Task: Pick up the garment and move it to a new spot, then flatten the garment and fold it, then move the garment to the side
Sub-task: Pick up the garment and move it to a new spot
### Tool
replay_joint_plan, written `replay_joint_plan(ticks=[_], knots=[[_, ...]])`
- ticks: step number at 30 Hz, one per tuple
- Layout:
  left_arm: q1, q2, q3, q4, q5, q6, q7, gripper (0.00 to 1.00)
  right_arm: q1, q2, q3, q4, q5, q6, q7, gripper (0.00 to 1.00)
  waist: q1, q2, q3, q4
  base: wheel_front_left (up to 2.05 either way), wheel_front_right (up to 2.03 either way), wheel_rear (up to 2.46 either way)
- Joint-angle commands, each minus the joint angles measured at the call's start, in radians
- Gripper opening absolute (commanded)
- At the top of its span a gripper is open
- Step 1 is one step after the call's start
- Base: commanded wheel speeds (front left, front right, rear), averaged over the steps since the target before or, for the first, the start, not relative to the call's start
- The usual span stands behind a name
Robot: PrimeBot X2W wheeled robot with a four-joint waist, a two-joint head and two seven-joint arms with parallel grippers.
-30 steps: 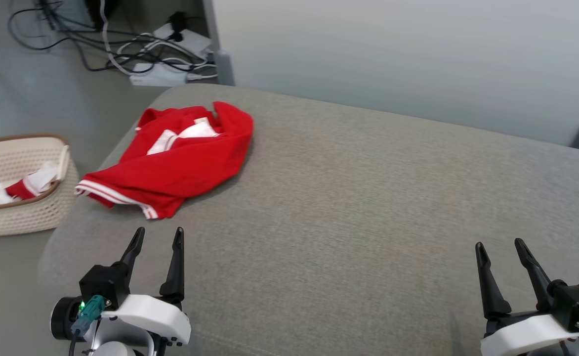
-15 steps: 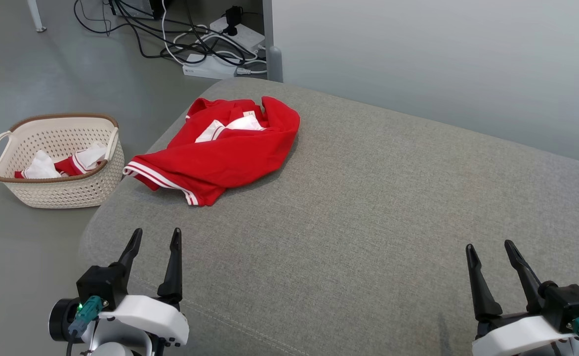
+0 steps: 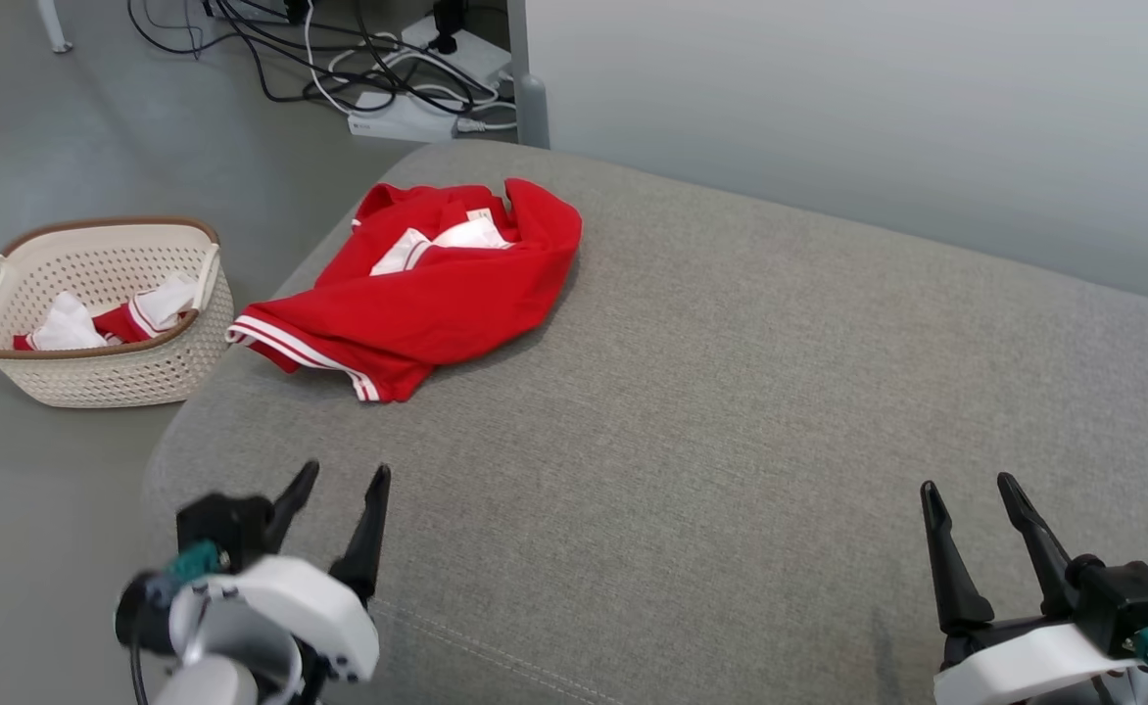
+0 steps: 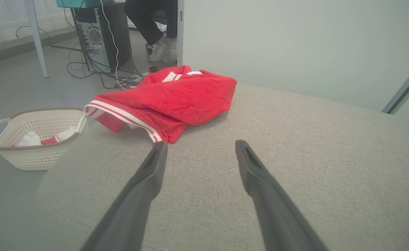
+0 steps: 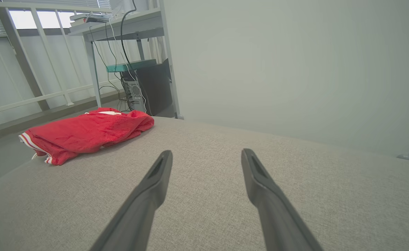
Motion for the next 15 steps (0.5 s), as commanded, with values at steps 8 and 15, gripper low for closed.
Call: replay_joint_plan(ticks=[8,15], knots=[[-0.423,0.105,0.054,0.004,-0.065,-0.074,0.195,1.00,-0.081,-0.021,0.033,-0.090,-0.011,0.001,0.008,1.00,0.0000,0.0000,0.117,-0.105,0.00,0.00,0.00],[-0.662,0.155,0.106,0.178,-0.121,-0.084,0.293,1.00,-0.125,-0.018,0.053,-0.130,-0.013,0.001,0.007,1.00,0.0000,0.0000,0.222,-0.218,0.00,0.00,0.00]])
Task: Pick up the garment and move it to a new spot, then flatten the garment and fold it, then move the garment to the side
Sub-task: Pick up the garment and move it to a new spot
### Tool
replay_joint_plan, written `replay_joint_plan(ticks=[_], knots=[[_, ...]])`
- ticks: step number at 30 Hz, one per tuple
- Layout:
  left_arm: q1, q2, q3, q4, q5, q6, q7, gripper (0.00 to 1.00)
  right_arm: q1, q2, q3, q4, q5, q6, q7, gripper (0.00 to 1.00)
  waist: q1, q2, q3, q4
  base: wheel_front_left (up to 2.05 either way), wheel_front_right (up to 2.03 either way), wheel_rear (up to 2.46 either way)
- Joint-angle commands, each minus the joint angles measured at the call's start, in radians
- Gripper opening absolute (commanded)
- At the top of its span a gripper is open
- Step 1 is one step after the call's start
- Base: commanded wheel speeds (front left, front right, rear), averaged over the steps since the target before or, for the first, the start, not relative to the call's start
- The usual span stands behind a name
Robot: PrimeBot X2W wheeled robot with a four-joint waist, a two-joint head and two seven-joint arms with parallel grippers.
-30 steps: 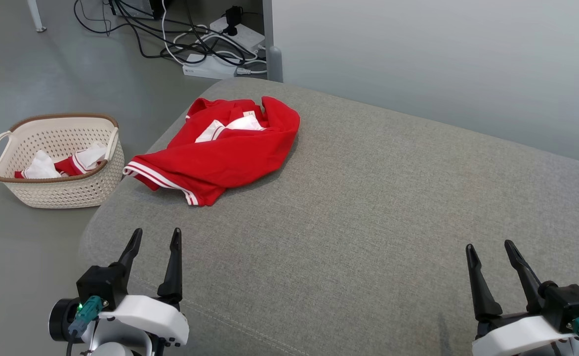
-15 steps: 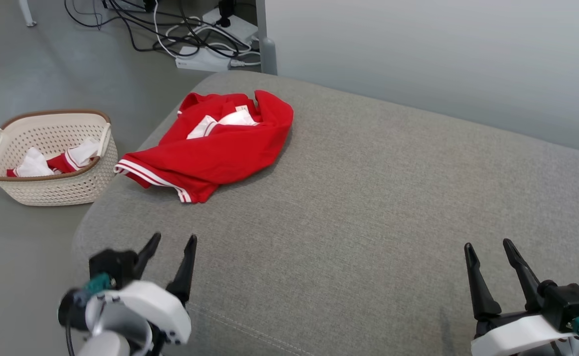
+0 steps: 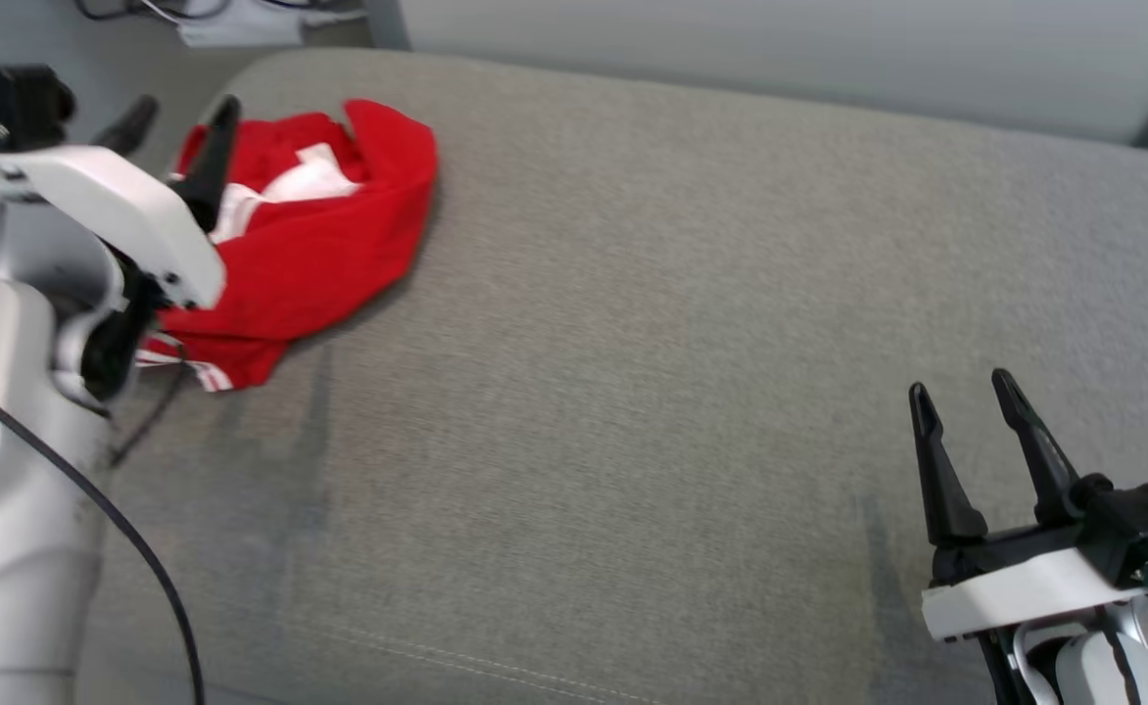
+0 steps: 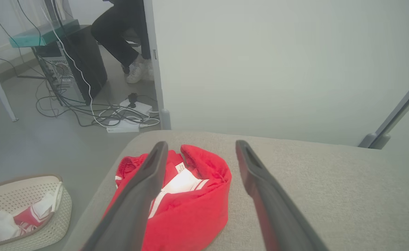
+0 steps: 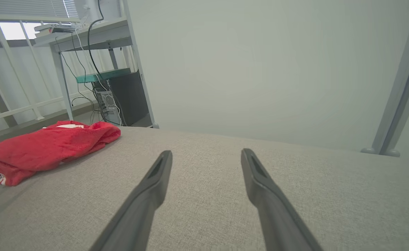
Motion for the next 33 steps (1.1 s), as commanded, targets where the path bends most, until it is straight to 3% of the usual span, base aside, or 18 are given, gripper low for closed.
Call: replay_joint_plan(ticks=[1,12,22,23,24,25,33], knots=[[-0.051,0.055,0.035,-0.010,0.004,0.003,0.002,1.00,-0.035,-0.009,0.024,-0.032,-0.003,0.001,-0.003,1.00,0.0000,0.0000,0.078,-0.078,0.00,0.00,0.00],[-0.180,0.146,0.136,0.295,-0.070,0.016,0.023,1.00,-0.130,0.003,0.046,-0.030,0.007,0.001,-0.016,1.00,0.0000,0.0000,0.277,-0.234,0.00,0.00,0.00],[-0.213,0.190,0.154,0.447,-0.111,0.014,0.125,1.00,-0.180,0.010,0.063,0.000,0.022,0.001,-0.023,1.00,0.0000,0.0000,0.304,-0.248,0.00,0.00,0.00],[-0.217,0.191,0.157,0.455,-0.116,0.017,0.131,0.91,-0.184,0.010,0.064,0.000,0.023,0.001,-0.023,1.00,0.0000,0.0000,0.304,-0.247,0.00,0.00,0.00],[-0.221,0.193,0.158,0.463,-0.118,0.021,0.133,0.22,-0.187,0.011,0.066,-0.003,0.025,0.001,-0.023,1.00,0.0000,0.0000,0.303,-0.247,0.00,0.00,0.00],[-0.223,0.195,0.158,0.471,-0.120,0.022,0.141,0.00,-0.189,0.012,0.068,-0.005,0.032,0.001,-0.023,1.00,0.0000,0.0000,0.301,-0.247,0.00,0.00,0.00],[-0.243,0.202,0.139,0.472,-0.111,0.006,0.106,0.00,-0.184,0.011,0.053,-0.010,0.039,0.001,-0.024,1.00,0.0000,0.0000,0.282,-0.233,0.00,0.00,0.00]])
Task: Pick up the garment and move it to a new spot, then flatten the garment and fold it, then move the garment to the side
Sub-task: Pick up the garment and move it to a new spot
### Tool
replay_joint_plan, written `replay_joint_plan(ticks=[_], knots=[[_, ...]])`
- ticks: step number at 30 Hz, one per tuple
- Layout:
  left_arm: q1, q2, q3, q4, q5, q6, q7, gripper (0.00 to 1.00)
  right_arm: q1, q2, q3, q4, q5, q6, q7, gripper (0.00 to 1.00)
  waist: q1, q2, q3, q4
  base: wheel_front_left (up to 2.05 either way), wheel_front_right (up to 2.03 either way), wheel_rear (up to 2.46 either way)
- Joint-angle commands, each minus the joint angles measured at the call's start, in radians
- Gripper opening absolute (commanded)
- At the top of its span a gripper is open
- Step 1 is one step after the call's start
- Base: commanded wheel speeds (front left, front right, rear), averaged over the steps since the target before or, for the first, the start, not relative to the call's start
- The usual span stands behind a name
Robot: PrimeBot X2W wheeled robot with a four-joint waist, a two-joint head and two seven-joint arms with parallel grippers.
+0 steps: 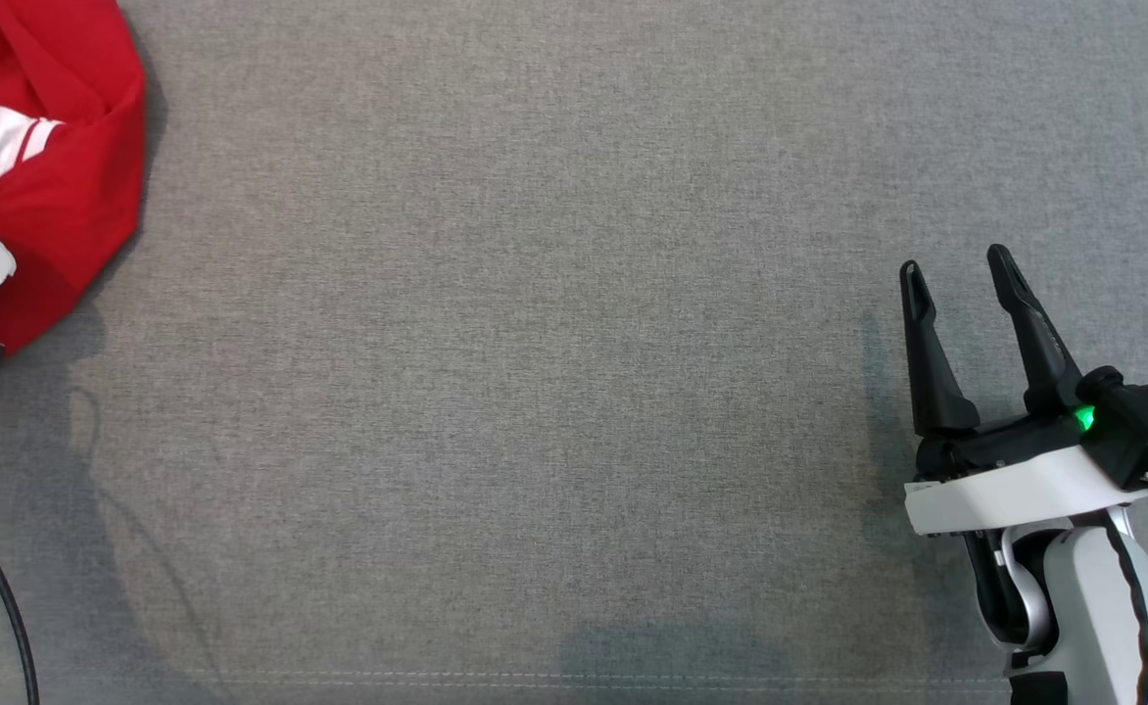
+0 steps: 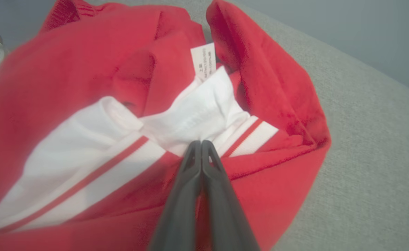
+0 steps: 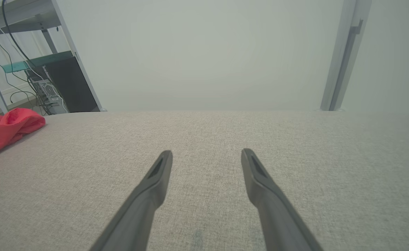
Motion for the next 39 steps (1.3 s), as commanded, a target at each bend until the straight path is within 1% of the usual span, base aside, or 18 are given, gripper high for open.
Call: replay_joint_plan(ticks=[1,7,9,10,12,13,14,15,16,20,25,28,31,34,39], knots=[[-0.040,0.061,0.018,-0.038,0.003,-0.008,-0.031,0.00,0.006,-0.003,0.012,-0.024,0.008,0.001,-0.013,1.00,0.0000,0.0000,-0.009,0.010,0.00,0.00,0.00],[-0.051,0.063,-0.023,-0.104,0.037,-0.027,-0.098,0.00,0.020,-0.007,-0.015,-0.033,0.007,0.001,-0.013,1.00,0.0000,0.0000,-0.045,0.024,0.00,0.00,0.00],[-0.049,0.053,-0.034,-0.145,0.045,-0.032,-0.132,0.00,0.027,-0.005,-0.030,-0.038,0.007,0.001,-0.013,1.00,0.0000,0.0000,-0.064,0.022,0.00,0.00,0.00],[-0.049,0.053,-0.034,-0.145,0.045,-0.032,-0.132,0.00,0.027,-0.005,-0.030,-0.038,0.007,0.001,-0.013,1.00,0.0000,0.0000,-0.064,0.022,0.00,0.00,0.00],[-0.039,0.039,-0.052,-0.195,0.058,-0.035,-0.162,0.00,0.038,-0.003,-0.052,-0.043,0.007,0.001,-0.013,1.00,0.0000,0.0000,-0.082,0.019,0.00,0.00,0.00],[-0.031,0.029,-0.059,-0.224,0.060,-0.037,-0.176,0.00,0.043,-0.002,-0.064,-0.047,0.006,0.001,-0.013,1.00,0.0000,0.0000,-0.092,0.017,0.00,0.00,0.00],[-0.006,0.005,-0.080,-0.292,0.069,-0.039,-0.200,0.00,0.058,0.001,-0.092,-0.054,0.005,0.001,-0.013,1.00,0.0000,0.0000,-0.111,0.010,0.00,0.00,0.00],[-0.006,0.005,-0.080,-0.292,0.069,-0.039,-0.200,0.00,0.058,0.001,-0.092,-0.054,0.005,0.001,-0.013,1.00,0.0000,0.0000,-0.111,0.010,0.00,0.00,0.00],[0.030,-0.029,-0.105,-0.371,0.078,-0.039,-0.219,0.00,0.072,0.004,-0.124,-0.066,0.001,0.001,-0.013,1.00,0.0000,0.0000,-0.128,0.000,0.00,0.00,0.00],[0.116,-0.100,-0.174,-0.544,0.106,-0.027,-0.229,0.00,0.099,0.012,-0.173,-0.090,-0.001,0.001,-0.013,1.00,0.0000,0.0000,-0.159,-0.035,0.00,0.00,0.00],[0.202,-0.179,-0.273,-0.760,0.123,-0.014,-0.176,0.00,0.132,0.018,-0.209,-0.118,-0.001,0.001,-0.013,1.00,0.0000,0.0000,-0.180,-0.099,0.00,0.00,0.00],[0.250,-0.215,-0.342,-0.847,0.134,-0.010,-0.132,0.00,0.148,0.020,-0.216,-0.132,0.005,0.001,-0.013,1.00,0.0000,0.0000,-0.179,-0.147,0.00,0.00,0.00],[0.302,-0.260,-0.412,-0.880,0.129,-0.015,-0.101,0.00,0.164,0.021,-0.220,-0.141,0.027,0.001,-0.013,1.00,0.0000,0.0000,-0.169,-0.201,0.00,0.00,0.00],[0.342,-0.298,-0.469,-0.870,0.123,-0.018,-0.087,0.00,0.175,0.021,-0.217,-0.138,0.060,0.001,-0.013,1.00,0.0000,0.0000,-0.154,-0.261,0.00,0.00,0.00],[0.349,-0.317,-0.518,-0.780,0.133,-0.015,-0.073,0.00,0.180,0.021,-0.180,-0.116,0.099,0.001,-0.013,1.00,0.0000,0.0000,-0.129,-0.356,0.00,0.00,0.00]])
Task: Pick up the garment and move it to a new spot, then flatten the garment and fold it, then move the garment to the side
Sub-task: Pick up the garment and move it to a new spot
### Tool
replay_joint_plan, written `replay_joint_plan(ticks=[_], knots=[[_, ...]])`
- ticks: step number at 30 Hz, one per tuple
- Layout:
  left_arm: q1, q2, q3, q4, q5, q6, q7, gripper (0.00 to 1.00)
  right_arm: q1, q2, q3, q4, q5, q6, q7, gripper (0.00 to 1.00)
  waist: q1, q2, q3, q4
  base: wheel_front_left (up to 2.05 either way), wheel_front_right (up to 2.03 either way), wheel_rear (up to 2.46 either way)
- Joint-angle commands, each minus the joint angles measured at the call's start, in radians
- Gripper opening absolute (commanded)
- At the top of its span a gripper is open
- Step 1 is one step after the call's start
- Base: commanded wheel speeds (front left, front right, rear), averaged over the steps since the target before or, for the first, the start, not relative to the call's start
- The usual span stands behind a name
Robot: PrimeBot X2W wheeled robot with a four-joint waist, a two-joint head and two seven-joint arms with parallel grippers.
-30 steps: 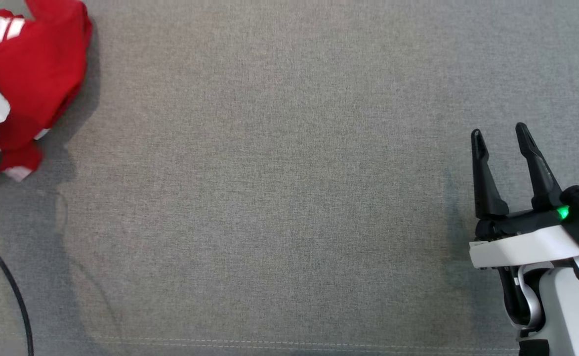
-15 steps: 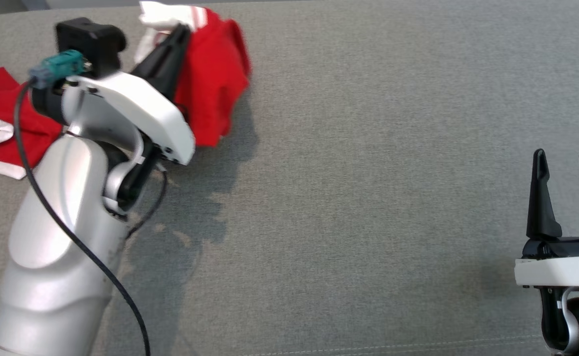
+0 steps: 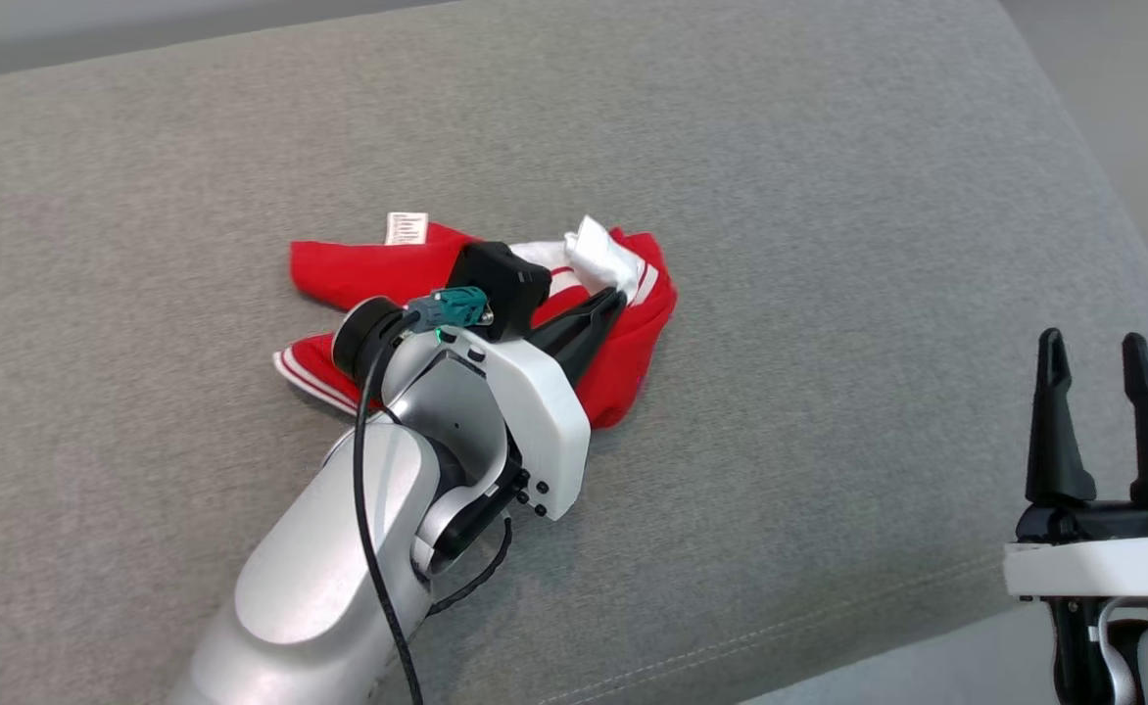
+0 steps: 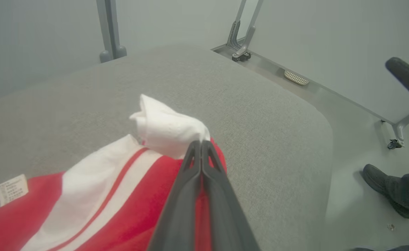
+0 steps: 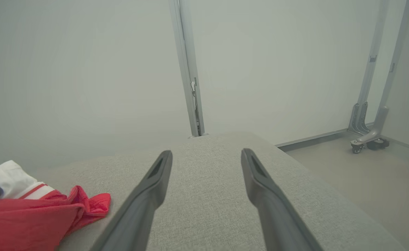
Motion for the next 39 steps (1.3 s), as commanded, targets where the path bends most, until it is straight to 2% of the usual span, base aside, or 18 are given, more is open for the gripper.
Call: replay_joint_plan(ticks=[1,4,5,6,10,14,15,22,26,29,34,39], knots=[[-0.025,0.008,0.026,0.001,-0.001,-0.002,0.001,0.00,0.001,-0.011,0.031,-0.010,0.010,0.001,-0.011,1.00,0.0000,0.0000,0.027,-0.070,0.00,0.00,0.00],[-0.029,0.004,0.022,0.057,-0.010,-0.005,-0.003,0.00,-0.005,-0.011,0.041,0.006,0.023,0.001,-0.011,1.00,0.0000,0.0000,0.030,-0.090,0.00,0.00,0.00],[-0.032,0.002,0.020,0.067,-0.011,-0.007,-0.010,0.74,-0.005,-0.011,0.041,0.010,0.024,0.001,-0.011,1.00,0.0000,0.0000,0.029,-0.090,0.00,0.00,0.00],[-0.035,-0.001,0.017,0.071,-0.012,-0.009,-0.021,1.00,-0.005,-0.011,0.036,0.013,0.024,0.001,-0.011,1.00,0.0000,0.0000,0.027,-0.084,0.00,0.00,0.00],[-0.042,-0.004,0.004,0.024,0.012,-0.007,-0.077,1.00,-0.017,-0.011,0.034,0.019,0.012,0.001,-0.011,1.00,0.0000,0.0000,0.017,-0.041,0.00,0.00,0.00],[-0.018,0.025,0.020,-0.105,0.041,0.025,-0.121,1.00,-0.039,-0.011,0.033,0.010,-0.013,0.001,-0.011,1.00,0.0000,0.0000,0.000,0.030,0.00,0.00,0.00],[-0.018,0.025,0.020,-0.105,0.041,0.025,-0.121,1.00,-0.039,-0.011,0.033,0.010,-0.013,0.001,-0.011,1.00,0.0000,0.0000,0.000,0.030,0.00,0.00,0.00],[0.122,0.139,0.183,-0.327,0.050,0.158,-0.194,1.00,-0.051,-0.011,0.043,-0.007,-0.090,0.001,-0.011,1.00,0.0000,0.0000,-0.040,0.194,0.00,0.00,0.00],[0.248,0.196,0.295,-0.383,0.034,0.224,-0.246,1.00,-0.040,-0.017,0.055,0.001,-0.122,0.001,-0.011,1.00,0.0000,0.0000,-0.067,0.275,0.00,0.00,0.00],[0.347,0.212,0.349,-0.392,0.022,0.261,-0.287,1.00,-0.023,-0.023,0.069,0.009,-0.142,0.001,-0.007,1.00,0.0000,0.0000,-0.090,0.316,0.00,0.00,0.00],[0.466,0.201,0.358,-0.381,0.007,0.269,-0.340,1.00,0.034,-0.023,0.086,0.018,-0.166,0.001,0.006,1.00,0.0000,0.0000,-0.139,0.357,0.00,0.00,0.00],[0.532,0.184,0.337,-0.347,0.011,0.277,-0.369,1.00,0.110,-0.019,0.107,0.016,-0.185,0.001,0.024,1.00,0.0000,0.0000,-0.195,0.367,0.00,0.00,0.00]])
